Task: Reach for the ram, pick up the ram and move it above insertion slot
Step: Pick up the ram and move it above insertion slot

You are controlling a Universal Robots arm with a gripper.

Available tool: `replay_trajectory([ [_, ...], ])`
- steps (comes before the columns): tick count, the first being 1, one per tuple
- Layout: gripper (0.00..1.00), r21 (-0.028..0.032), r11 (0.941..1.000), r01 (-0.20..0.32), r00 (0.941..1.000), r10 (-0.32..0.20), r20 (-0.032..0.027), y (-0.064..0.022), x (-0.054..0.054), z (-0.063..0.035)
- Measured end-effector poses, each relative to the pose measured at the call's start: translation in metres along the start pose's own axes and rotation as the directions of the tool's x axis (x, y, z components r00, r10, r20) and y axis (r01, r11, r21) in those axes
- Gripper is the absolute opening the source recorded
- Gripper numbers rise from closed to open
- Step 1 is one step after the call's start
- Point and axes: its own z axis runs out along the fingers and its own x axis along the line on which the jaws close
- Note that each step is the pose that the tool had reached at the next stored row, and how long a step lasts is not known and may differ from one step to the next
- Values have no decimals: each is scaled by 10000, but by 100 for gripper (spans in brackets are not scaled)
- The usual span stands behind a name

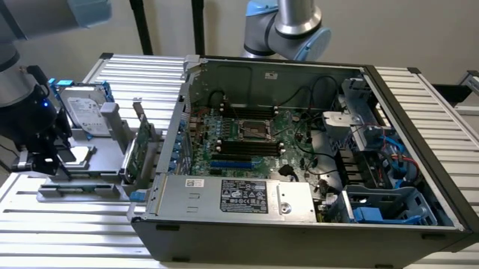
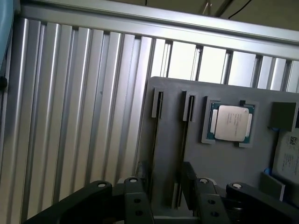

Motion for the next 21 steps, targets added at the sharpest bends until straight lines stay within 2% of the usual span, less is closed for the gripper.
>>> replay_trajectory([
  [21,42,11,10000,0,10000,0,72,-37,63,372],
])
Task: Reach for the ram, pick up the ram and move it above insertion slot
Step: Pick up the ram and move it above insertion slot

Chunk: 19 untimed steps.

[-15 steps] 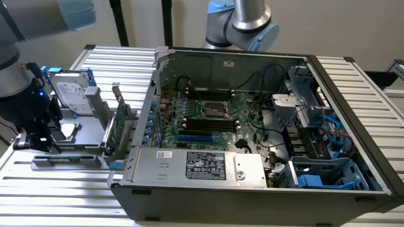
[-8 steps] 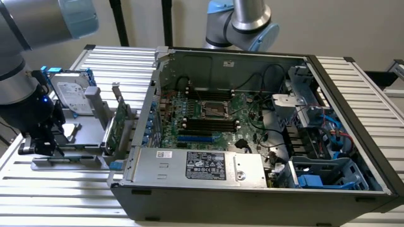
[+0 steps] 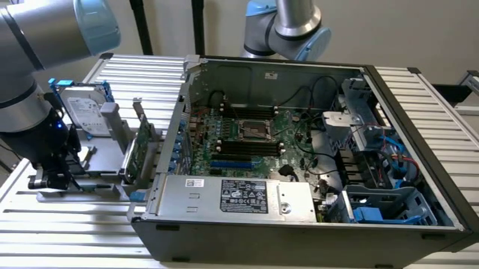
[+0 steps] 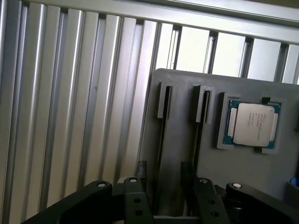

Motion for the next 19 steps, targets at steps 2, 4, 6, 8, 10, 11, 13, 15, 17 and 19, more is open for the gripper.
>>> replay_trajectory([
  [2,42,1,10000,2,10000,-2,5,-1,2,30],
  [4,42,2,10000,1,10000,-1,10,-1,2,58],
  [6,42,2,10000,-1,10000,1,12,-2,2,82],
  [8,42,2,10000,-5,10000,5,12,-3,3,101],
  [10,42,1,10000,-11,10000,11,12,-4,3,117],
  [11,42,-2,10000,-17,10000,17,12,-6,4,125],
  [13,42,-8,10000,-32,10000,32,13,-11,5,137],
  [15,42,-13,10000,-54,10000,54,14,-16,6,150],
  [17,42,-19,10000,-82,10000,82,15,-17,6,161],
  [19,42,-26,9999,-121,9999,121,16,-18,6,170],
])
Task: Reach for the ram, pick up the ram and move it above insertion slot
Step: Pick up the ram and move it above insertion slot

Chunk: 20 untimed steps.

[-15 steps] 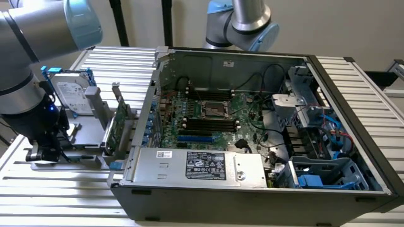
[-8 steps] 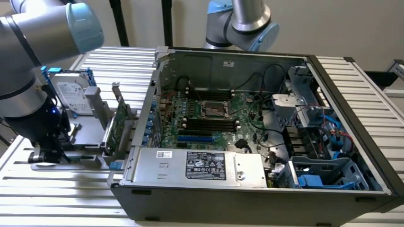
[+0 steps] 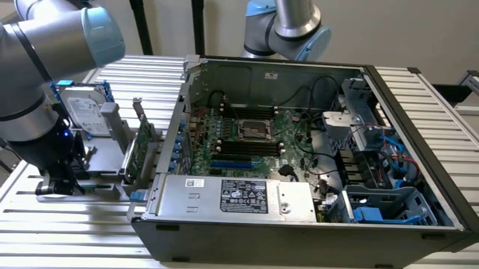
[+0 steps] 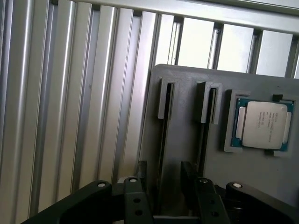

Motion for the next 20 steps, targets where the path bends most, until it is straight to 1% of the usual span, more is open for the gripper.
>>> replay_trajectory([
  [5,42,-16,10000,-59,10000,59,3,-1,0,10],
  [7,40,-25,10000,-65,10000,65,5,-1,0,17],
  [9,27,-38,10000,-70,10000,70,6,-1,0,21],
  [10,27,-46,10000,-73,10000,73,5,0,1,23],
  [12,16,-57,10000,-77,10000,77,9,-1,0,25],
  [14,14,-61,9999,-81,10000,81,8,-1,1,25],
  [20,14,-60,9999,-106,9999,106,9,-1,1,26],
])
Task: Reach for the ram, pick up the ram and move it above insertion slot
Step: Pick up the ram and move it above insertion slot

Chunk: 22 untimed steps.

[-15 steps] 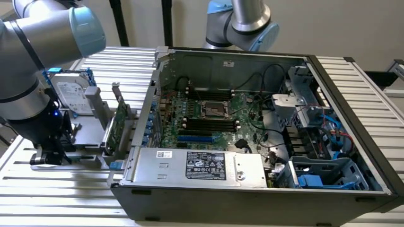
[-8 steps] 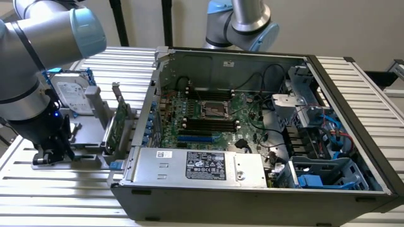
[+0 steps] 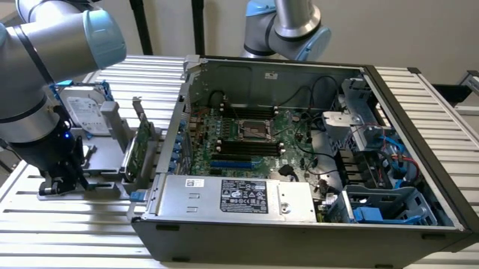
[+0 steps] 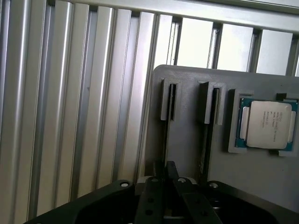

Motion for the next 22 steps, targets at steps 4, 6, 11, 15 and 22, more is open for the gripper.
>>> replay_trajectory([
  [4,14,2,9999,-171,9999,171,2,-1,0,1],
  [6,14,6,9995,-330,9995,330,5,-3,0,2],
  [11,14,14,9971,-767,9971,767,12,-5,0,3],
  [15,14,17,9959,-908,9959,908,15,-5,1,3],
  [22,14,17,9956,-932,9956,932,16,-4,0,-32],
])
